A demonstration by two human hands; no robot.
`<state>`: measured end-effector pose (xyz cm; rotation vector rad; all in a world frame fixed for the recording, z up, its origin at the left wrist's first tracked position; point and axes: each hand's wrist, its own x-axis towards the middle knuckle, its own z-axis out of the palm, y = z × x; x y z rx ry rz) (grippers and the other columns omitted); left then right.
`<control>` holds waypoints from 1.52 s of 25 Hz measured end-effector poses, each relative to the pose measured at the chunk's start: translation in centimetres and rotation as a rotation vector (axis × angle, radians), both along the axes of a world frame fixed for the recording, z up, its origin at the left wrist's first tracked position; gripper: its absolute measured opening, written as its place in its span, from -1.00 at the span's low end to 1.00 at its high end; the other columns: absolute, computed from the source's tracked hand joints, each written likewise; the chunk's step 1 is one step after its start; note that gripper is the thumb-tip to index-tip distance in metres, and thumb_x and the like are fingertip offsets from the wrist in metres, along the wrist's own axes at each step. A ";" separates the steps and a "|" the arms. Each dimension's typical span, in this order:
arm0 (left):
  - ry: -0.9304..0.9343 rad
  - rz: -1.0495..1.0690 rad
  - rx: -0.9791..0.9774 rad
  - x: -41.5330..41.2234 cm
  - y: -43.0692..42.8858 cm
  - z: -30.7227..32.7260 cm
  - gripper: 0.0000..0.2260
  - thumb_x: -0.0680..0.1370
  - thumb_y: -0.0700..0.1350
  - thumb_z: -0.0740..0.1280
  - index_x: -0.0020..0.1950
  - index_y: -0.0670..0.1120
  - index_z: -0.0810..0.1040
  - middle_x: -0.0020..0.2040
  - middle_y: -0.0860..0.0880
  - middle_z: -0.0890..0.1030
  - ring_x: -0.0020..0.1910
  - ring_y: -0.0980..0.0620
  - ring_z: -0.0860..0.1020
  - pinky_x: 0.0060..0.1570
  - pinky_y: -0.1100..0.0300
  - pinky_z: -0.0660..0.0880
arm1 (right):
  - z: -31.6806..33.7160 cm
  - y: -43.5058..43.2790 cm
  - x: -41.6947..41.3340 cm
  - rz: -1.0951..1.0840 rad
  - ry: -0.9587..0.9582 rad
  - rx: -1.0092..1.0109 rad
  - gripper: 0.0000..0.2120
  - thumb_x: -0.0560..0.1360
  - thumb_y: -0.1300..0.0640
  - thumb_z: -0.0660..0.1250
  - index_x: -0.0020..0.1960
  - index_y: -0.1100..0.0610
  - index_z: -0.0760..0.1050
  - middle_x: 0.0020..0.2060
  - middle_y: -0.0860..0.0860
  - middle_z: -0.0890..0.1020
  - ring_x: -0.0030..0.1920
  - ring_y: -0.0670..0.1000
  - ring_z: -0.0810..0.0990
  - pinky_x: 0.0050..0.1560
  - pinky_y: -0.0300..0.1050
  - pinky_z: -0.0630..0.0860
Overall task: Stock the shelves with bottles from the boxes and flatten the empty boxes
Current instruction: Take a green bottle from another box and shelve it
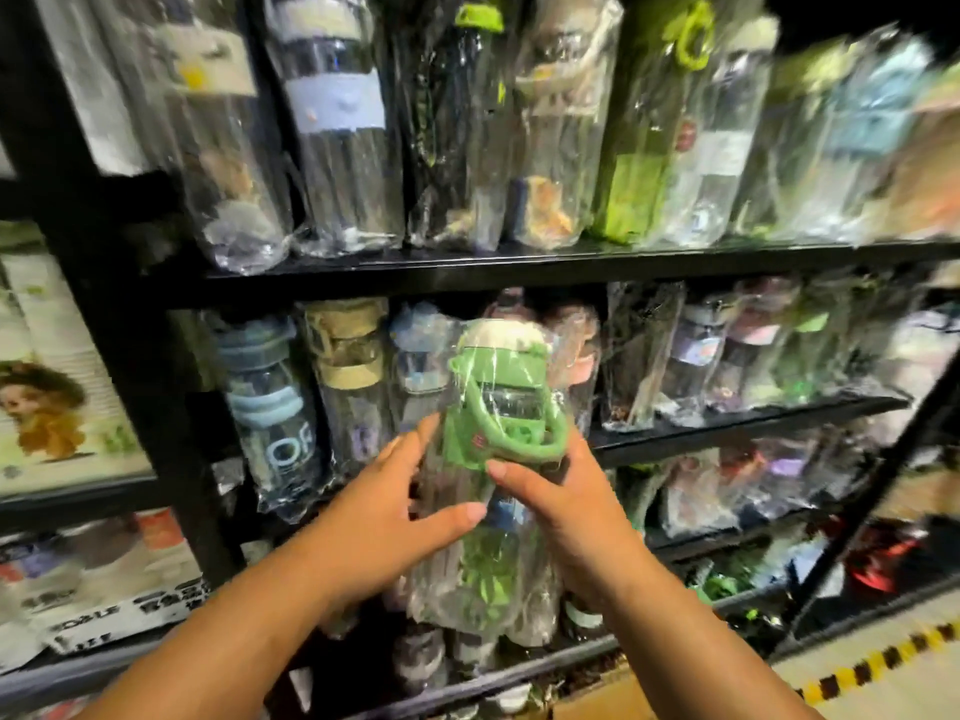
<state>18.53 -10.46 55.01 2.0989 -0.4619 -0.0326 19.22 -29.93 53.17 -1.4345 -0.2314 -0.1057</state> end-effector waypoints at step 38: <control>-0.669 0.532 0.682 17.4 -8.0 12.4 -0.57 0.57 0.13 0.09 0.21 -0.08 0.58 0.08 -0.04 0.55 0.06 -0.11 0.48 0.01 -0.04 0.52 | 18.9 -8.4 20.7 -0.408 -0.599 -0.203 -0.15 0.30 -0.13 0.49 0.48 0.03 0.22 0.28 -0.01 0.49 0.25 0.02 0.50 0.24 0.00 0.49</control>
